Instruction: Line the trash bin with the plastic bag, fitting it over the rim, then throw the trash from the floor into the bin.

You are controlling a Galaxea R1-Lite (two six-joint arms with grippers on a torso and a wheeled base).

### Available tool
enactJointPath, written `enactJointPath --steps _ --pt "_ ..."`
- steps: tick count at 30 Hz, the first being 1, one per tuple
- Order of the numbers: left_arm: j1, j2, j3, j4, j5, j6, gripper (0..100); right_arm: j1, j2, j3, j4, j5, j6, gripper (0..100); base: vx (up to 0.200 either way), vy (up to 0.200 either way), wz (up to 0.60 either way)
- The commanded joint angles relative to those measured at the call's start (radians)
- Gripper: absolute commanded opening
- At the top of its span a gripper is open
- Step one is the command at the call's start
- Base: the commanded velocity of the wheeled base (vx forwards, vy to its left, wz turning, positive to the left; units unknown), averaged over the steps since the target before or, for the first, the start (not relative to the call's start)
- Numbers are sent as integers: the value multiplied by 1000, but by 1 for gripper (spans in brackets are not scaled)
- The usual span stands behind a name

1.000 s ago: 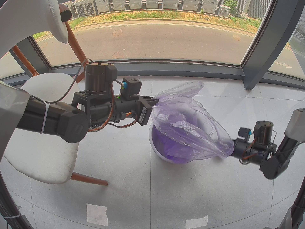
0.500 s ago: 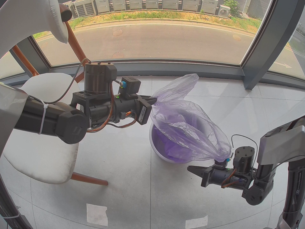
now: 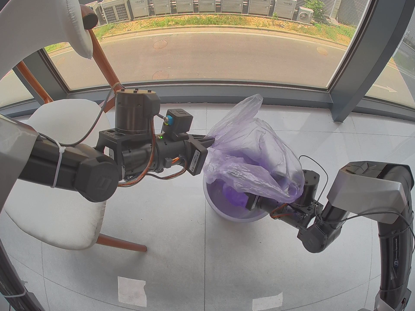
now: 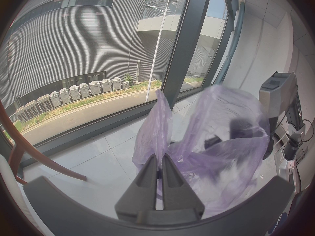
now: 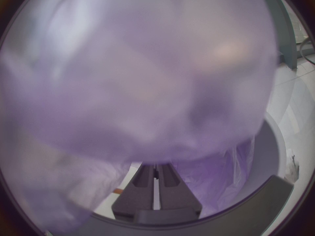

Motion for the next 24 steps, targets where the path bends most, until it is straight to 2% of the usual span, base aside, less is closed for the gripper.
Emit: enactJointPath --steps 1,6,11,14,17,19,21,22,24 --pt "-8 -5 48 -45 2 2 0 -18 15 -138 84 -38 -21 0 0 0 0" --pt "-14 -2 49 -50 36 -2 0 -29 31 -202 143 -78 -37 0 0 0 0" --pt "-14 7 48 -51 48 -2 0 11 -12 -105 152 -78 -38 0 0 0 0" --pt "-8 16 48 -53 67 -1 0 48 -115 62 149 -76 -37 0 0 0 0" --pt "-8 16 46 -51 87 -2 0 65 -166 140 157 -75 -37 0 0 0 0" --pt "-5 18 48 -53 105 -2 0 88 -221 270 155 -75 -40 0 0 0 0" --pt "-5 18 48 -53 105 -2 0 88 -221 270 155 -75 -40 0 0 0 0" --pt "-3 36 46 -54 124 -2 0 121 -284 430 138 -73 -49 0 0 0 0" --pt "-3 41 49 -67 133 -2 0 138 -318 496 98 -72 -49 0 0 0 0"
